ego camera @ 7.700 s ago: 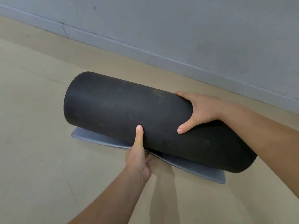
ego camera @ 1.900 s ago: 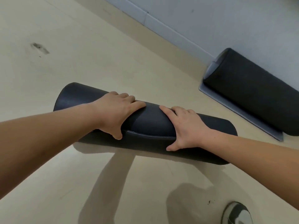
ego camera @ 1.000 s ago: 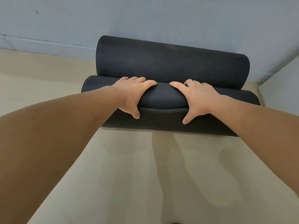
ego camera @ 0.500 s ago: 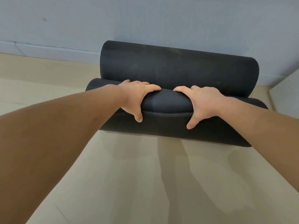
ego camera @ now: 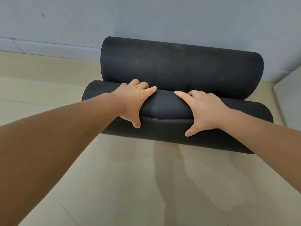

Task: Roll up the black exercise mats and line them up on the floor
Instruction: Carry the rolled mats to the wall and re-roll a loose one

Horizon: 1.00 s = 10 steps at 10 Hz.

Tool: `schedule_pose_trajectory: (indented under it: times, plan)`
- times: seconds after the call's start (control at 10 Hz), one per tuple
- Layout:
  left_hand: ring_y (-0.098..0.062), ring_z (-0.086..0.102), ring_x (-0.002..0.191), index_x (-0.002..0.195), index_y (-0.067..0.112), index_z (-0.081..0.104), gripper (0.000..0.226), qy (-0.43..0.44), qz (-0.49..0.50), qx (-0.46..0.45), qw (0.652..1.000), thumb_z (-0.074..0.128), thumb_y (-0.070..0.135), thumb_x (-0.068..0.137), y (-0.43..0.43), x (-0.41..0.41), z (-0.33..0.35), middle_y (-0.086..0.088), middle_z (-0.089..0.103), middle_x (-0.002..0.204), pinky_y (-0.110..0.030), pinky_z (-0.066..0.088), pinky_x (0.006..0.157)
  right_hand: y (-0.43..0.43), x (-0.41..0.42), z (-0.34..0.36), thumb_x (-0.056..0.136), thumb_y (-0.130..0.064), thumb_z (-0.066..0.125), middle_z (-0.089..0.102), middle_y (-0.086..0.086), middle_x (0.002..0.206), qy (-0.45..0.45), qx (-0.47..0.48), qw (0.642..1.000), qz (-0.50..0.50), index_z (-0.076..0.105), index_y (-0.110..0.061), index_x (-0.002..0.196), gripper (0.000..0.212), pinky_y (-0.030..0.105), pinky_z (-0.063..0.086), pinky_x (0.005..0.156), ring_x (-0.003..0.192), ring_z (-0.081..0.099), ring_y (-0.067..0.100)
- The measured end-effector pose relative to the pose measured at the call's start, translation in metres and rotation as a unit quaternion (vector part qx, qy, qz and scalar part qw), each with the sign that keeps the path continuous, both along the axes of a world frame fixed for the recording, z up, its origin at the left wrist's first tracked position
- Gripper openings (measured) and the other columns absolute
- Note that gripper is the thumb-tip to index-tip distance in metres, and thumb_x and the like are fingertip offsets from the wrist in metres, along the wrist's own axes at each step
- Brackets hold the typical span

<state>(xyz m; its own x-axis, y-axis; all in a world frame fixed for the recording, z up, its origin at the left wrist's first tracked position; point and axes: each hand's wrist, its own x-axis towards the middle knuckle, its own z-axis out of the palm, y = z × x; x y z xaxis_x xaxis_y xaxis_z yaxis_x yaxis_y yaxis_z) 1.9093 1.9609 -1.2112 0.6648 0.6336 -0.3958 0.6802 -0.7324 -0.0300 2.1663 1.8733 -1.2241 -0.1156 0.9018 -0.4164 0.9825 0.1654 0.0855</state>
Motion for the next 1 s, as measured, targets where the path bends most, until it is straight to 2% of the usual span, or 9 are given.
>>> schedule_pose_trajectory:
  times: [0.2, 0.3, 0.4, 0.5, 0.6, 0.7, 0.8, 0.9, 1.0]
  plan:
    - [-0.031, 0.042, 0.13, 0.161, 0.029, 0.023, 0.122, -0.074, -0.032, 0.142, 0.987, 0.085, 0.061, 0.061, -0.042, -0.024, -0.019, -0.006, 0.042, 0.149, -0.049, 0.042, 0.102, -0.05, -0.007, -0.018, 0.05, -0.066, 0.095, 0.054, 0.021, 0.141, -0.012, 0.178, 0.983, 0.035, 0.026, -0.024, 0.163, 0.139, 0.054, 0.044, 0.103, 0.129, 0.054, 0.038]
    - [-0.036, 0.043, 0.13, 0.16, 0.026, 0.025, 0.114, -0.096, -0.005, 0.2, 0.975, 0.086, 0.054, 0.068, -0.061, -0.028, -0.033, -0.013, 0.043, 0.148, -0.053, 0.039, 0.104, -0.055, -0.008, -0.024, 0.051, -0.046, 0.102, 0.054, 0.03, 0.138, -0.014, 0.261, 0.963, 0.068, 0.032, -0.02, 0.159, 0.131, 0.06, 0.041, 0.101, 0.127, 0.054, 0.045]
    - [-0.04, 0.041, 0.13, 0.164, 0.024, 0.022, 0.114, -0.117, 0.037, 0.253, 0.96, 0.088, 0.04, 0.072, -0.076, -0.03, -0.06, -0.018, 0.041, 0.146, -0.057, 0.036, 0.106, -0.056, -0.013, -0.041, 0.059, -0.026, 0.098, 0.048, 0.035, 0.146, -0.053, 0.33, 0.939, 0.074, 0.033, -0.021, 0.159, 0.12, 0.067, 0.034, 0.11, 0.135, 0.049, 0.049]
    - [-0.04, 0.037, 0.128, 0.166, 0.026, 0.016, 0.128, -0.104, 0.04, 0.283, 0.953, 0.09, 0.025, 0.062, -0.09, -0.035, -0.082, -0.019, 0.035, 0.145, -0.058, 0.036, 0.108, -0.067, -0.032, -0.066, 0.07, -0.009, 0.087, 0.039, 0.038, 0.153, -0.066, 0.315, 0.946, 0.033, 0.027, -0.023, 0.162, 0.111, 0.074, 0.026, 0.117, 0.145, 0.04, 0.053]
    - [-0.039, 0.038, 0.124, 0.168, 0.028, 0.014, 0.13, -0.093, 0.0, 0.303, 0.949, 0.09, 0.023, 0.063, -0.102, -0.037, -0.092, -0.018, 0.035, 0.141, -0.058, 0.038, 0.103, -0.098, -0.048, -0.078, 0.074, -0.028, 0.087, 0.029, 0.04, 0.158, -0.069, 0.278, 0.958, 0.008, 0.026, -0.021, 0.163, 0.108, 0.076, 0.018, 0.119, 0.151, 0.028, 0.055]
    - [-0.039, 0.038, 0.122, 0.168, 0.03, 0.008, 0.131, -0.079, -0.007, 0.296, 0.952, 0.092, 0.034, 0.068, -0.104, -0.037, -0.096, -0.016, 0.036, 0.139, -0.058, 0.038, 0.1, -0.1, -0.041, -0.051, 0.067, -0.066, 0.084, 0.043, 0.031, 0.148, -0.008, 0.264, 0.964, 0.028, 0.047, -0.023, 0.151, 0.101, 0.066, 0.031, 0.111, 0.14, 0.039, 0.049]
    - [-0.039, 0.038, 0.124, 0.168, 0.028, 0.012, 0.128, -0.09, 0.017, 0.3, 0.95, 0.089, 0.024, 0.066, -0.119, -0.04, -0.098, -0.017, 0.036, 0.14, -0.058, 0.036, 0.101, -0.076, -0.031, -0.015, 0.059, -0.074, 0.089, 0.049, 0.019, 0.139, 0.005, 0.224, 0.974, 0.034, 0.05, -0.023, 0.151, 0.112, 0.057, 0.041, 0.102, 0.128, 0.048, 0.044]
    - [-0.038, 0.046, 0.118, 0.154, 0.02, 0.045, 0.096, -0.208, 0.061, 0.292, 0.932, 0.084, 0.013, 0.067, -0.149, -0.038, -0.096, -0.015, 0.048, 0.132, -0.053, 0.037, 0.094, -0.043, -0.044, 0.004, 0.047, -0.088, 0.083, 0.018, 0.02, 0.169, -0.064, 0.081, 0.994, 0.024, 0.004, -0.028, 0.169, 0.157, 0.062, 0.029, 0.122, 0.155, 0.021, 0.044]
    - [-0.031, 0.057, 0.099, 0.115, 0.018, 0.066, 0.031, -0.303, 0.213, 0.095, 0.924, 0.076, 0.024, 0.086, -0.183, -0.038, -0.104, -0.004, 0.059, 0.11, -0.042, 0.044, 0.081, -0.027, -0.059, 0.005, 0.044, -0.086, 0.086, 0.011, 0.021, 0.171, -0.066, 0.024, 0.997, 0.007, -0.024, -0.03, 0.163, 0.172, 0.062, 0.029, 0.123, 0.157, 0.02, 0.043]
